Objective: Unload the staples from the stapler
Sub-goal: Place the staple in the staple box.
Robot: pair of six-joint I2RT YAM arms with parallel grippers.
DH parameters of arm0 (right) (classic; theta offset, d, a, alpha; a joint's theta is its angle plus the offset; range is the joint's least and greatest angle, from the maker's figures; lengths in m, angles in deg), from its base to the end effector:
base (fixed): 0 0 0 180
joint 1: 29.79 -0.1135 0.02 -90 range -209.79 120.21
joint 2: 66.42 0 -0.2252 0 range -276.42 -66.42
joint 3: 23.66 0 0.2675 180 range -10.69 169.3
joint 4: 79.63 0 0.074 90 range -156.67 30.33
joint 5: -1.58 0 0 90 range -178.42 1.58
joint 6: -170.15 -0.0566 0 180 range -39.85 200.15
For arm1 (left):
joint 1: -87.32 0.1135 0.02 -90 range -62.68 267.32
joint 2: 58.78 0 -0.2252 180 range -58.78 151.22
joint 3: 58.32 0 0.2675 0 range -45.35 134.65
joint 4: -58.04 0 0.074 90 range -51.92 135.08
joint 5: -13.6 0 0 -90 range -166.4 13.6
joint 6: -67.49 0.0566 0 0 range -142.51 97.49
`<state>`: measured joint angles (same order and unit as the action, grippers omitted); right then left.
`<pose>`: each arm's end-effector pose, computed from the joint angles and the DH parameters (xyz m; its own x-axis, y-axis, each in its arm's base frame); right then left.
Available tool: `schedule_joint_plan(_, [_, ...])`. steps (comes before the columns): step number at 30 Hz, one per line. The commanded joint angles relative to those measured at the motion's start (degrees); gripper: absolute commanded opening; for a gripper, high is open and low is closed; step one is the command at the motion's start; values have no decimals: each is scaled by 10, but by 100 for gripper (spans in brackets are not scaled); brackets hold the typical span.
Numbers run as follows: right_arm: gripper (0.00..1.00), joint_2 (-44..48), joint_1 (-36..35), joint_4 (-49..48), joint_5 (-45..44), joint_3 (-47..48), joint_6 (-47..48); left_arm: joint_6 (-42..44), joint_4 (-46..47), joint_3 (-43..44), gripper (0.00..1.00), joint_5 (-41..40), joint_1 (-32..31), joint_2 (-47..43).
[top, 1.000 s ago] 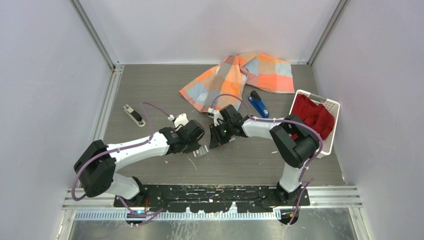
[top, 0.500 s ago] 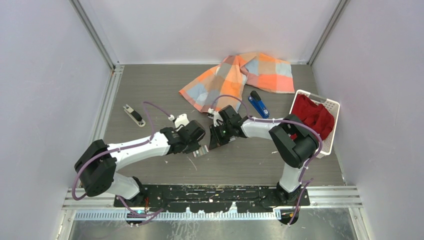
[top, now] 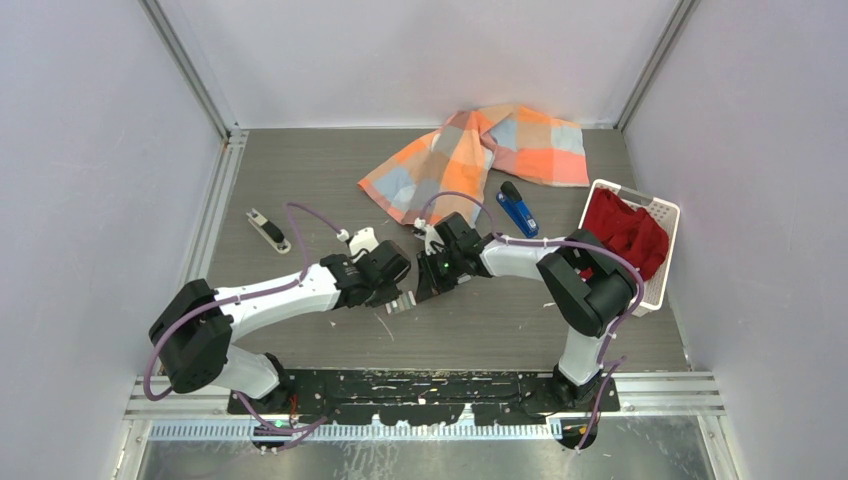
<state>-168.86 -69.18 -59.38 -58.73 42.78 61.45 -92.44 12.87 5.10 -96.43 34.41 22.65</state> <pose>0.2553 0.2459 0.0738 -0.8536 -0.3405 -0.3942 -0.5176 0.6397 0.5682 0.1953 -0.2262 0.1400 -0.8011 -0.4037 -0.4419 -0.2803 0.9054 -0.3189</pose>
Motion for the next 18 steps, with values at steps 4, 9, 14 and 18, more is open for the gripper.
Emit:
schedule_joint_plan(4, [13, -4, -11, -21, 12, 13, -13, 7, -1, 20, 4, -23, -3, -8])
schedule_joint_plan(9, [13, -5, -13, -23, 12, 12, -16, 11, 2, 18, 4, -22, -3, -10])
schedule_joint_plan(14, [13, -7, -12, -25, 20, 13, -19, 16, 15, 12, 4, -16, -3, -7])
schedule_joint_plan(18, [13, -7, -13, -23, 20, 16, -18, 23, 21, 14, 4, -10, -3, 0])
